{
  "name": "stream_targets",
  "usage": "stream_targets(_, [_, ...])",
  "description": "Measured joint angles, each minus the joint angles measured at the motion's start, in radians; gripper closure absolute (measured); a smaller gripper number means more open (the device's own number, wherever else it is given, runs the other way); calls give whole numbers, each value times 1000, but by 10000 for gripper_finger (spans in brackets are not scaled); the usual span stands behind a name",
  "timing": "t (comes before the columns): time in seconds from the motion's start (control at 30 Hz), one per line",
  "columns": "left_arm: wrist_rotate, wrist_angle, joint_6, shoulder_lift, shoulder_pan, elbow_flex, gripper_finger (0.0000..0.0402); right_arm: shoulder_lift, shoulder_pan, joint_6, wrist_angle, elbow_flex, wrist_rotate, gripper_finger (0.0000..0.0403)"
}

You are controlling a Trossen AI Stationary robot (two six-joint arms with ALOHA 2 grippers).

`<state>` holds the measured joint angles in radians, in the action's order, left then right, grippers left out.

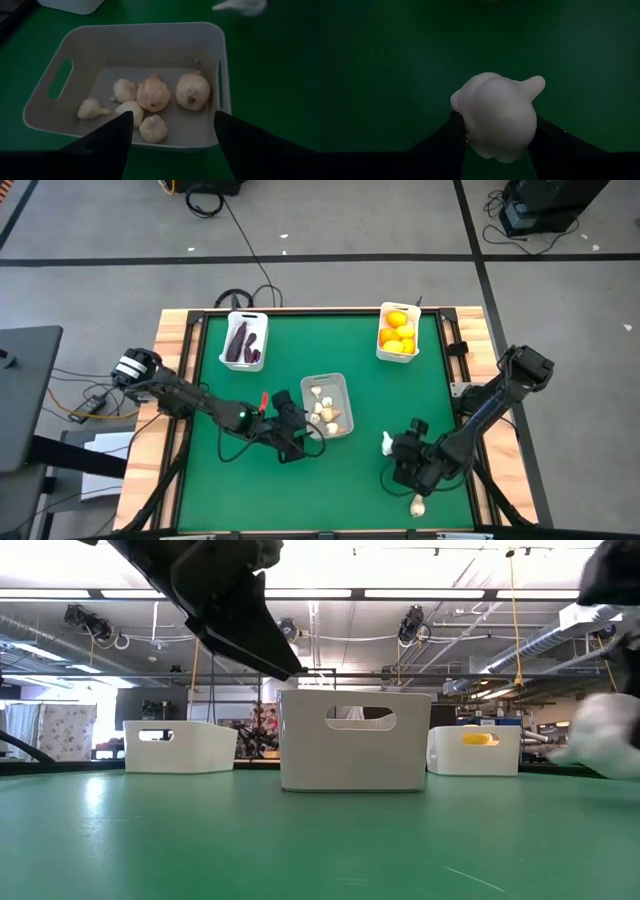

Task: Sort produce into baskets
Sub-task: Put the garlic into the gray bin

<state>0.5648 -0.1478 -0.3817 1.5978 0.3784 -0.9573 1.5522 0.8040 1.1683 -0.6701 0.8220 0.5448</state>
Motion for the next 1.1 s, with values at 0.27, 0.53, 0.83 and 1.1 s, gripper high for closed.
stream_targets(0.27, [11,0,-16,0,11,0,117,0,-71,-188,-3,91,182,220])
stream_targets(0.53, [13,29,-17,0,11,0,117,-2,-197,-491,52,202,298,190])
stream_targets(0.83, [13,-8,-17,0,11,0,117,-2,-369,-831,342,203,76,131])
stream_targets(1.1, [22,-30,-17,0,29,0,117,-2,-415,-852,322,223,-18,64])
